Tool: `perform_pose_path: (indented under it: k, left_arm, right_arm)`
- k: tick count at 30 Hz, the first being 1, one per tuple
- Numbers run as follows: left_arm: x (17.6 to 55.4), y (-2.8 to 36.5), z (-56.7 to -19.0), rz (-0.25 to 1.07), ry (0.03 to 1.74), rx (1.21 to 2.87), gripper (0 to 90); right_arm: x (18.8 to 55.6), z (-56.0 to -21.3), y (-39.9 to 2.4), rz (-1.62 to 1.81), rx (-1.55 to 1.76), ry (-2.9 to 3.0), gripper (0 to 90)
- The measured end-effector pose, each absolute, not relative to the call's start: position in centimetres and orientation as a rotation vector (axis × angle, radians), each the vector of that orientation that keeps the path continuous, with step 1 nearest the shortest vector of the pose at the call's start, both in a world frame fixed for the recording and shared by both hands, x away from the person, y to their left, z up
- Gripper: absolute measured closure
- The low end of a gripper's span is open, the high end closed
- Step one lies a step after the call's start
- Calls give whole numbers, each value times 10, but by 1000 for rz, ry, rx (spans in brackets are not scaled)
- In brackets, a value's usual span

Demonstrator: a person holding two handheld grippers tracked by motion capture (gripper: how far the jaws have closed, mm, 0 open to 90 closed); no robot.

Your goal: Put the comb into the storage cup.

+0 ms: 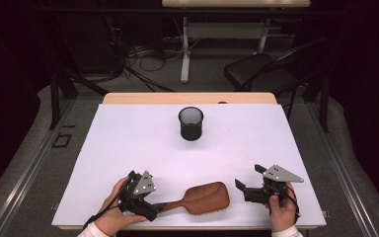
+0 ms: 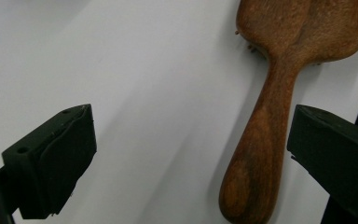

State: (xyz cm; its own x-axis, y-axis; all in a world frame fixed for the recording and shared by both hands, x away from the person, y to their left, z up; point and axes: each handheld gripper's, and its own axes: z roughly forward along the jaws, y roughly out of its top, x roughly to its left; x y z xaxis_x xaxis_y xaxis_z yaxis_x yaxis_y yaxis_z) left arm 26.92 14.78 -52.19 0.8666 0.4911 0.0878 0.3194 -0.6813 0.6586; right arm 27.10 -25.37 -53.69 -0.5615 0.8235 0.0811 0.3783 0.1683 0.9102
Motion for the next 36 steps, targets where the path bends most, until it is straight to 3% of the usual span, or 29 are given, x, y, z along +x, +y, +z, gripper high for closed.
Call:
perform_pose_path:
  k: [11, 25, 36]
  left_arm:
    - [271, 129, -515, 247, 522, 2407, 55]
    - [275, 108, -513, 232, 449, 2448, 89]
    - [273, 99, -513, 241, 411, 2506, 219]
  right_arm:
    - [271, -537, -253, 1365, 1135, 2020, 79]
    - [271, -538, -254, 1362, 1138, 2020, 79]
    - [271, -538, -253, 1357, 1140, 2026, 79]
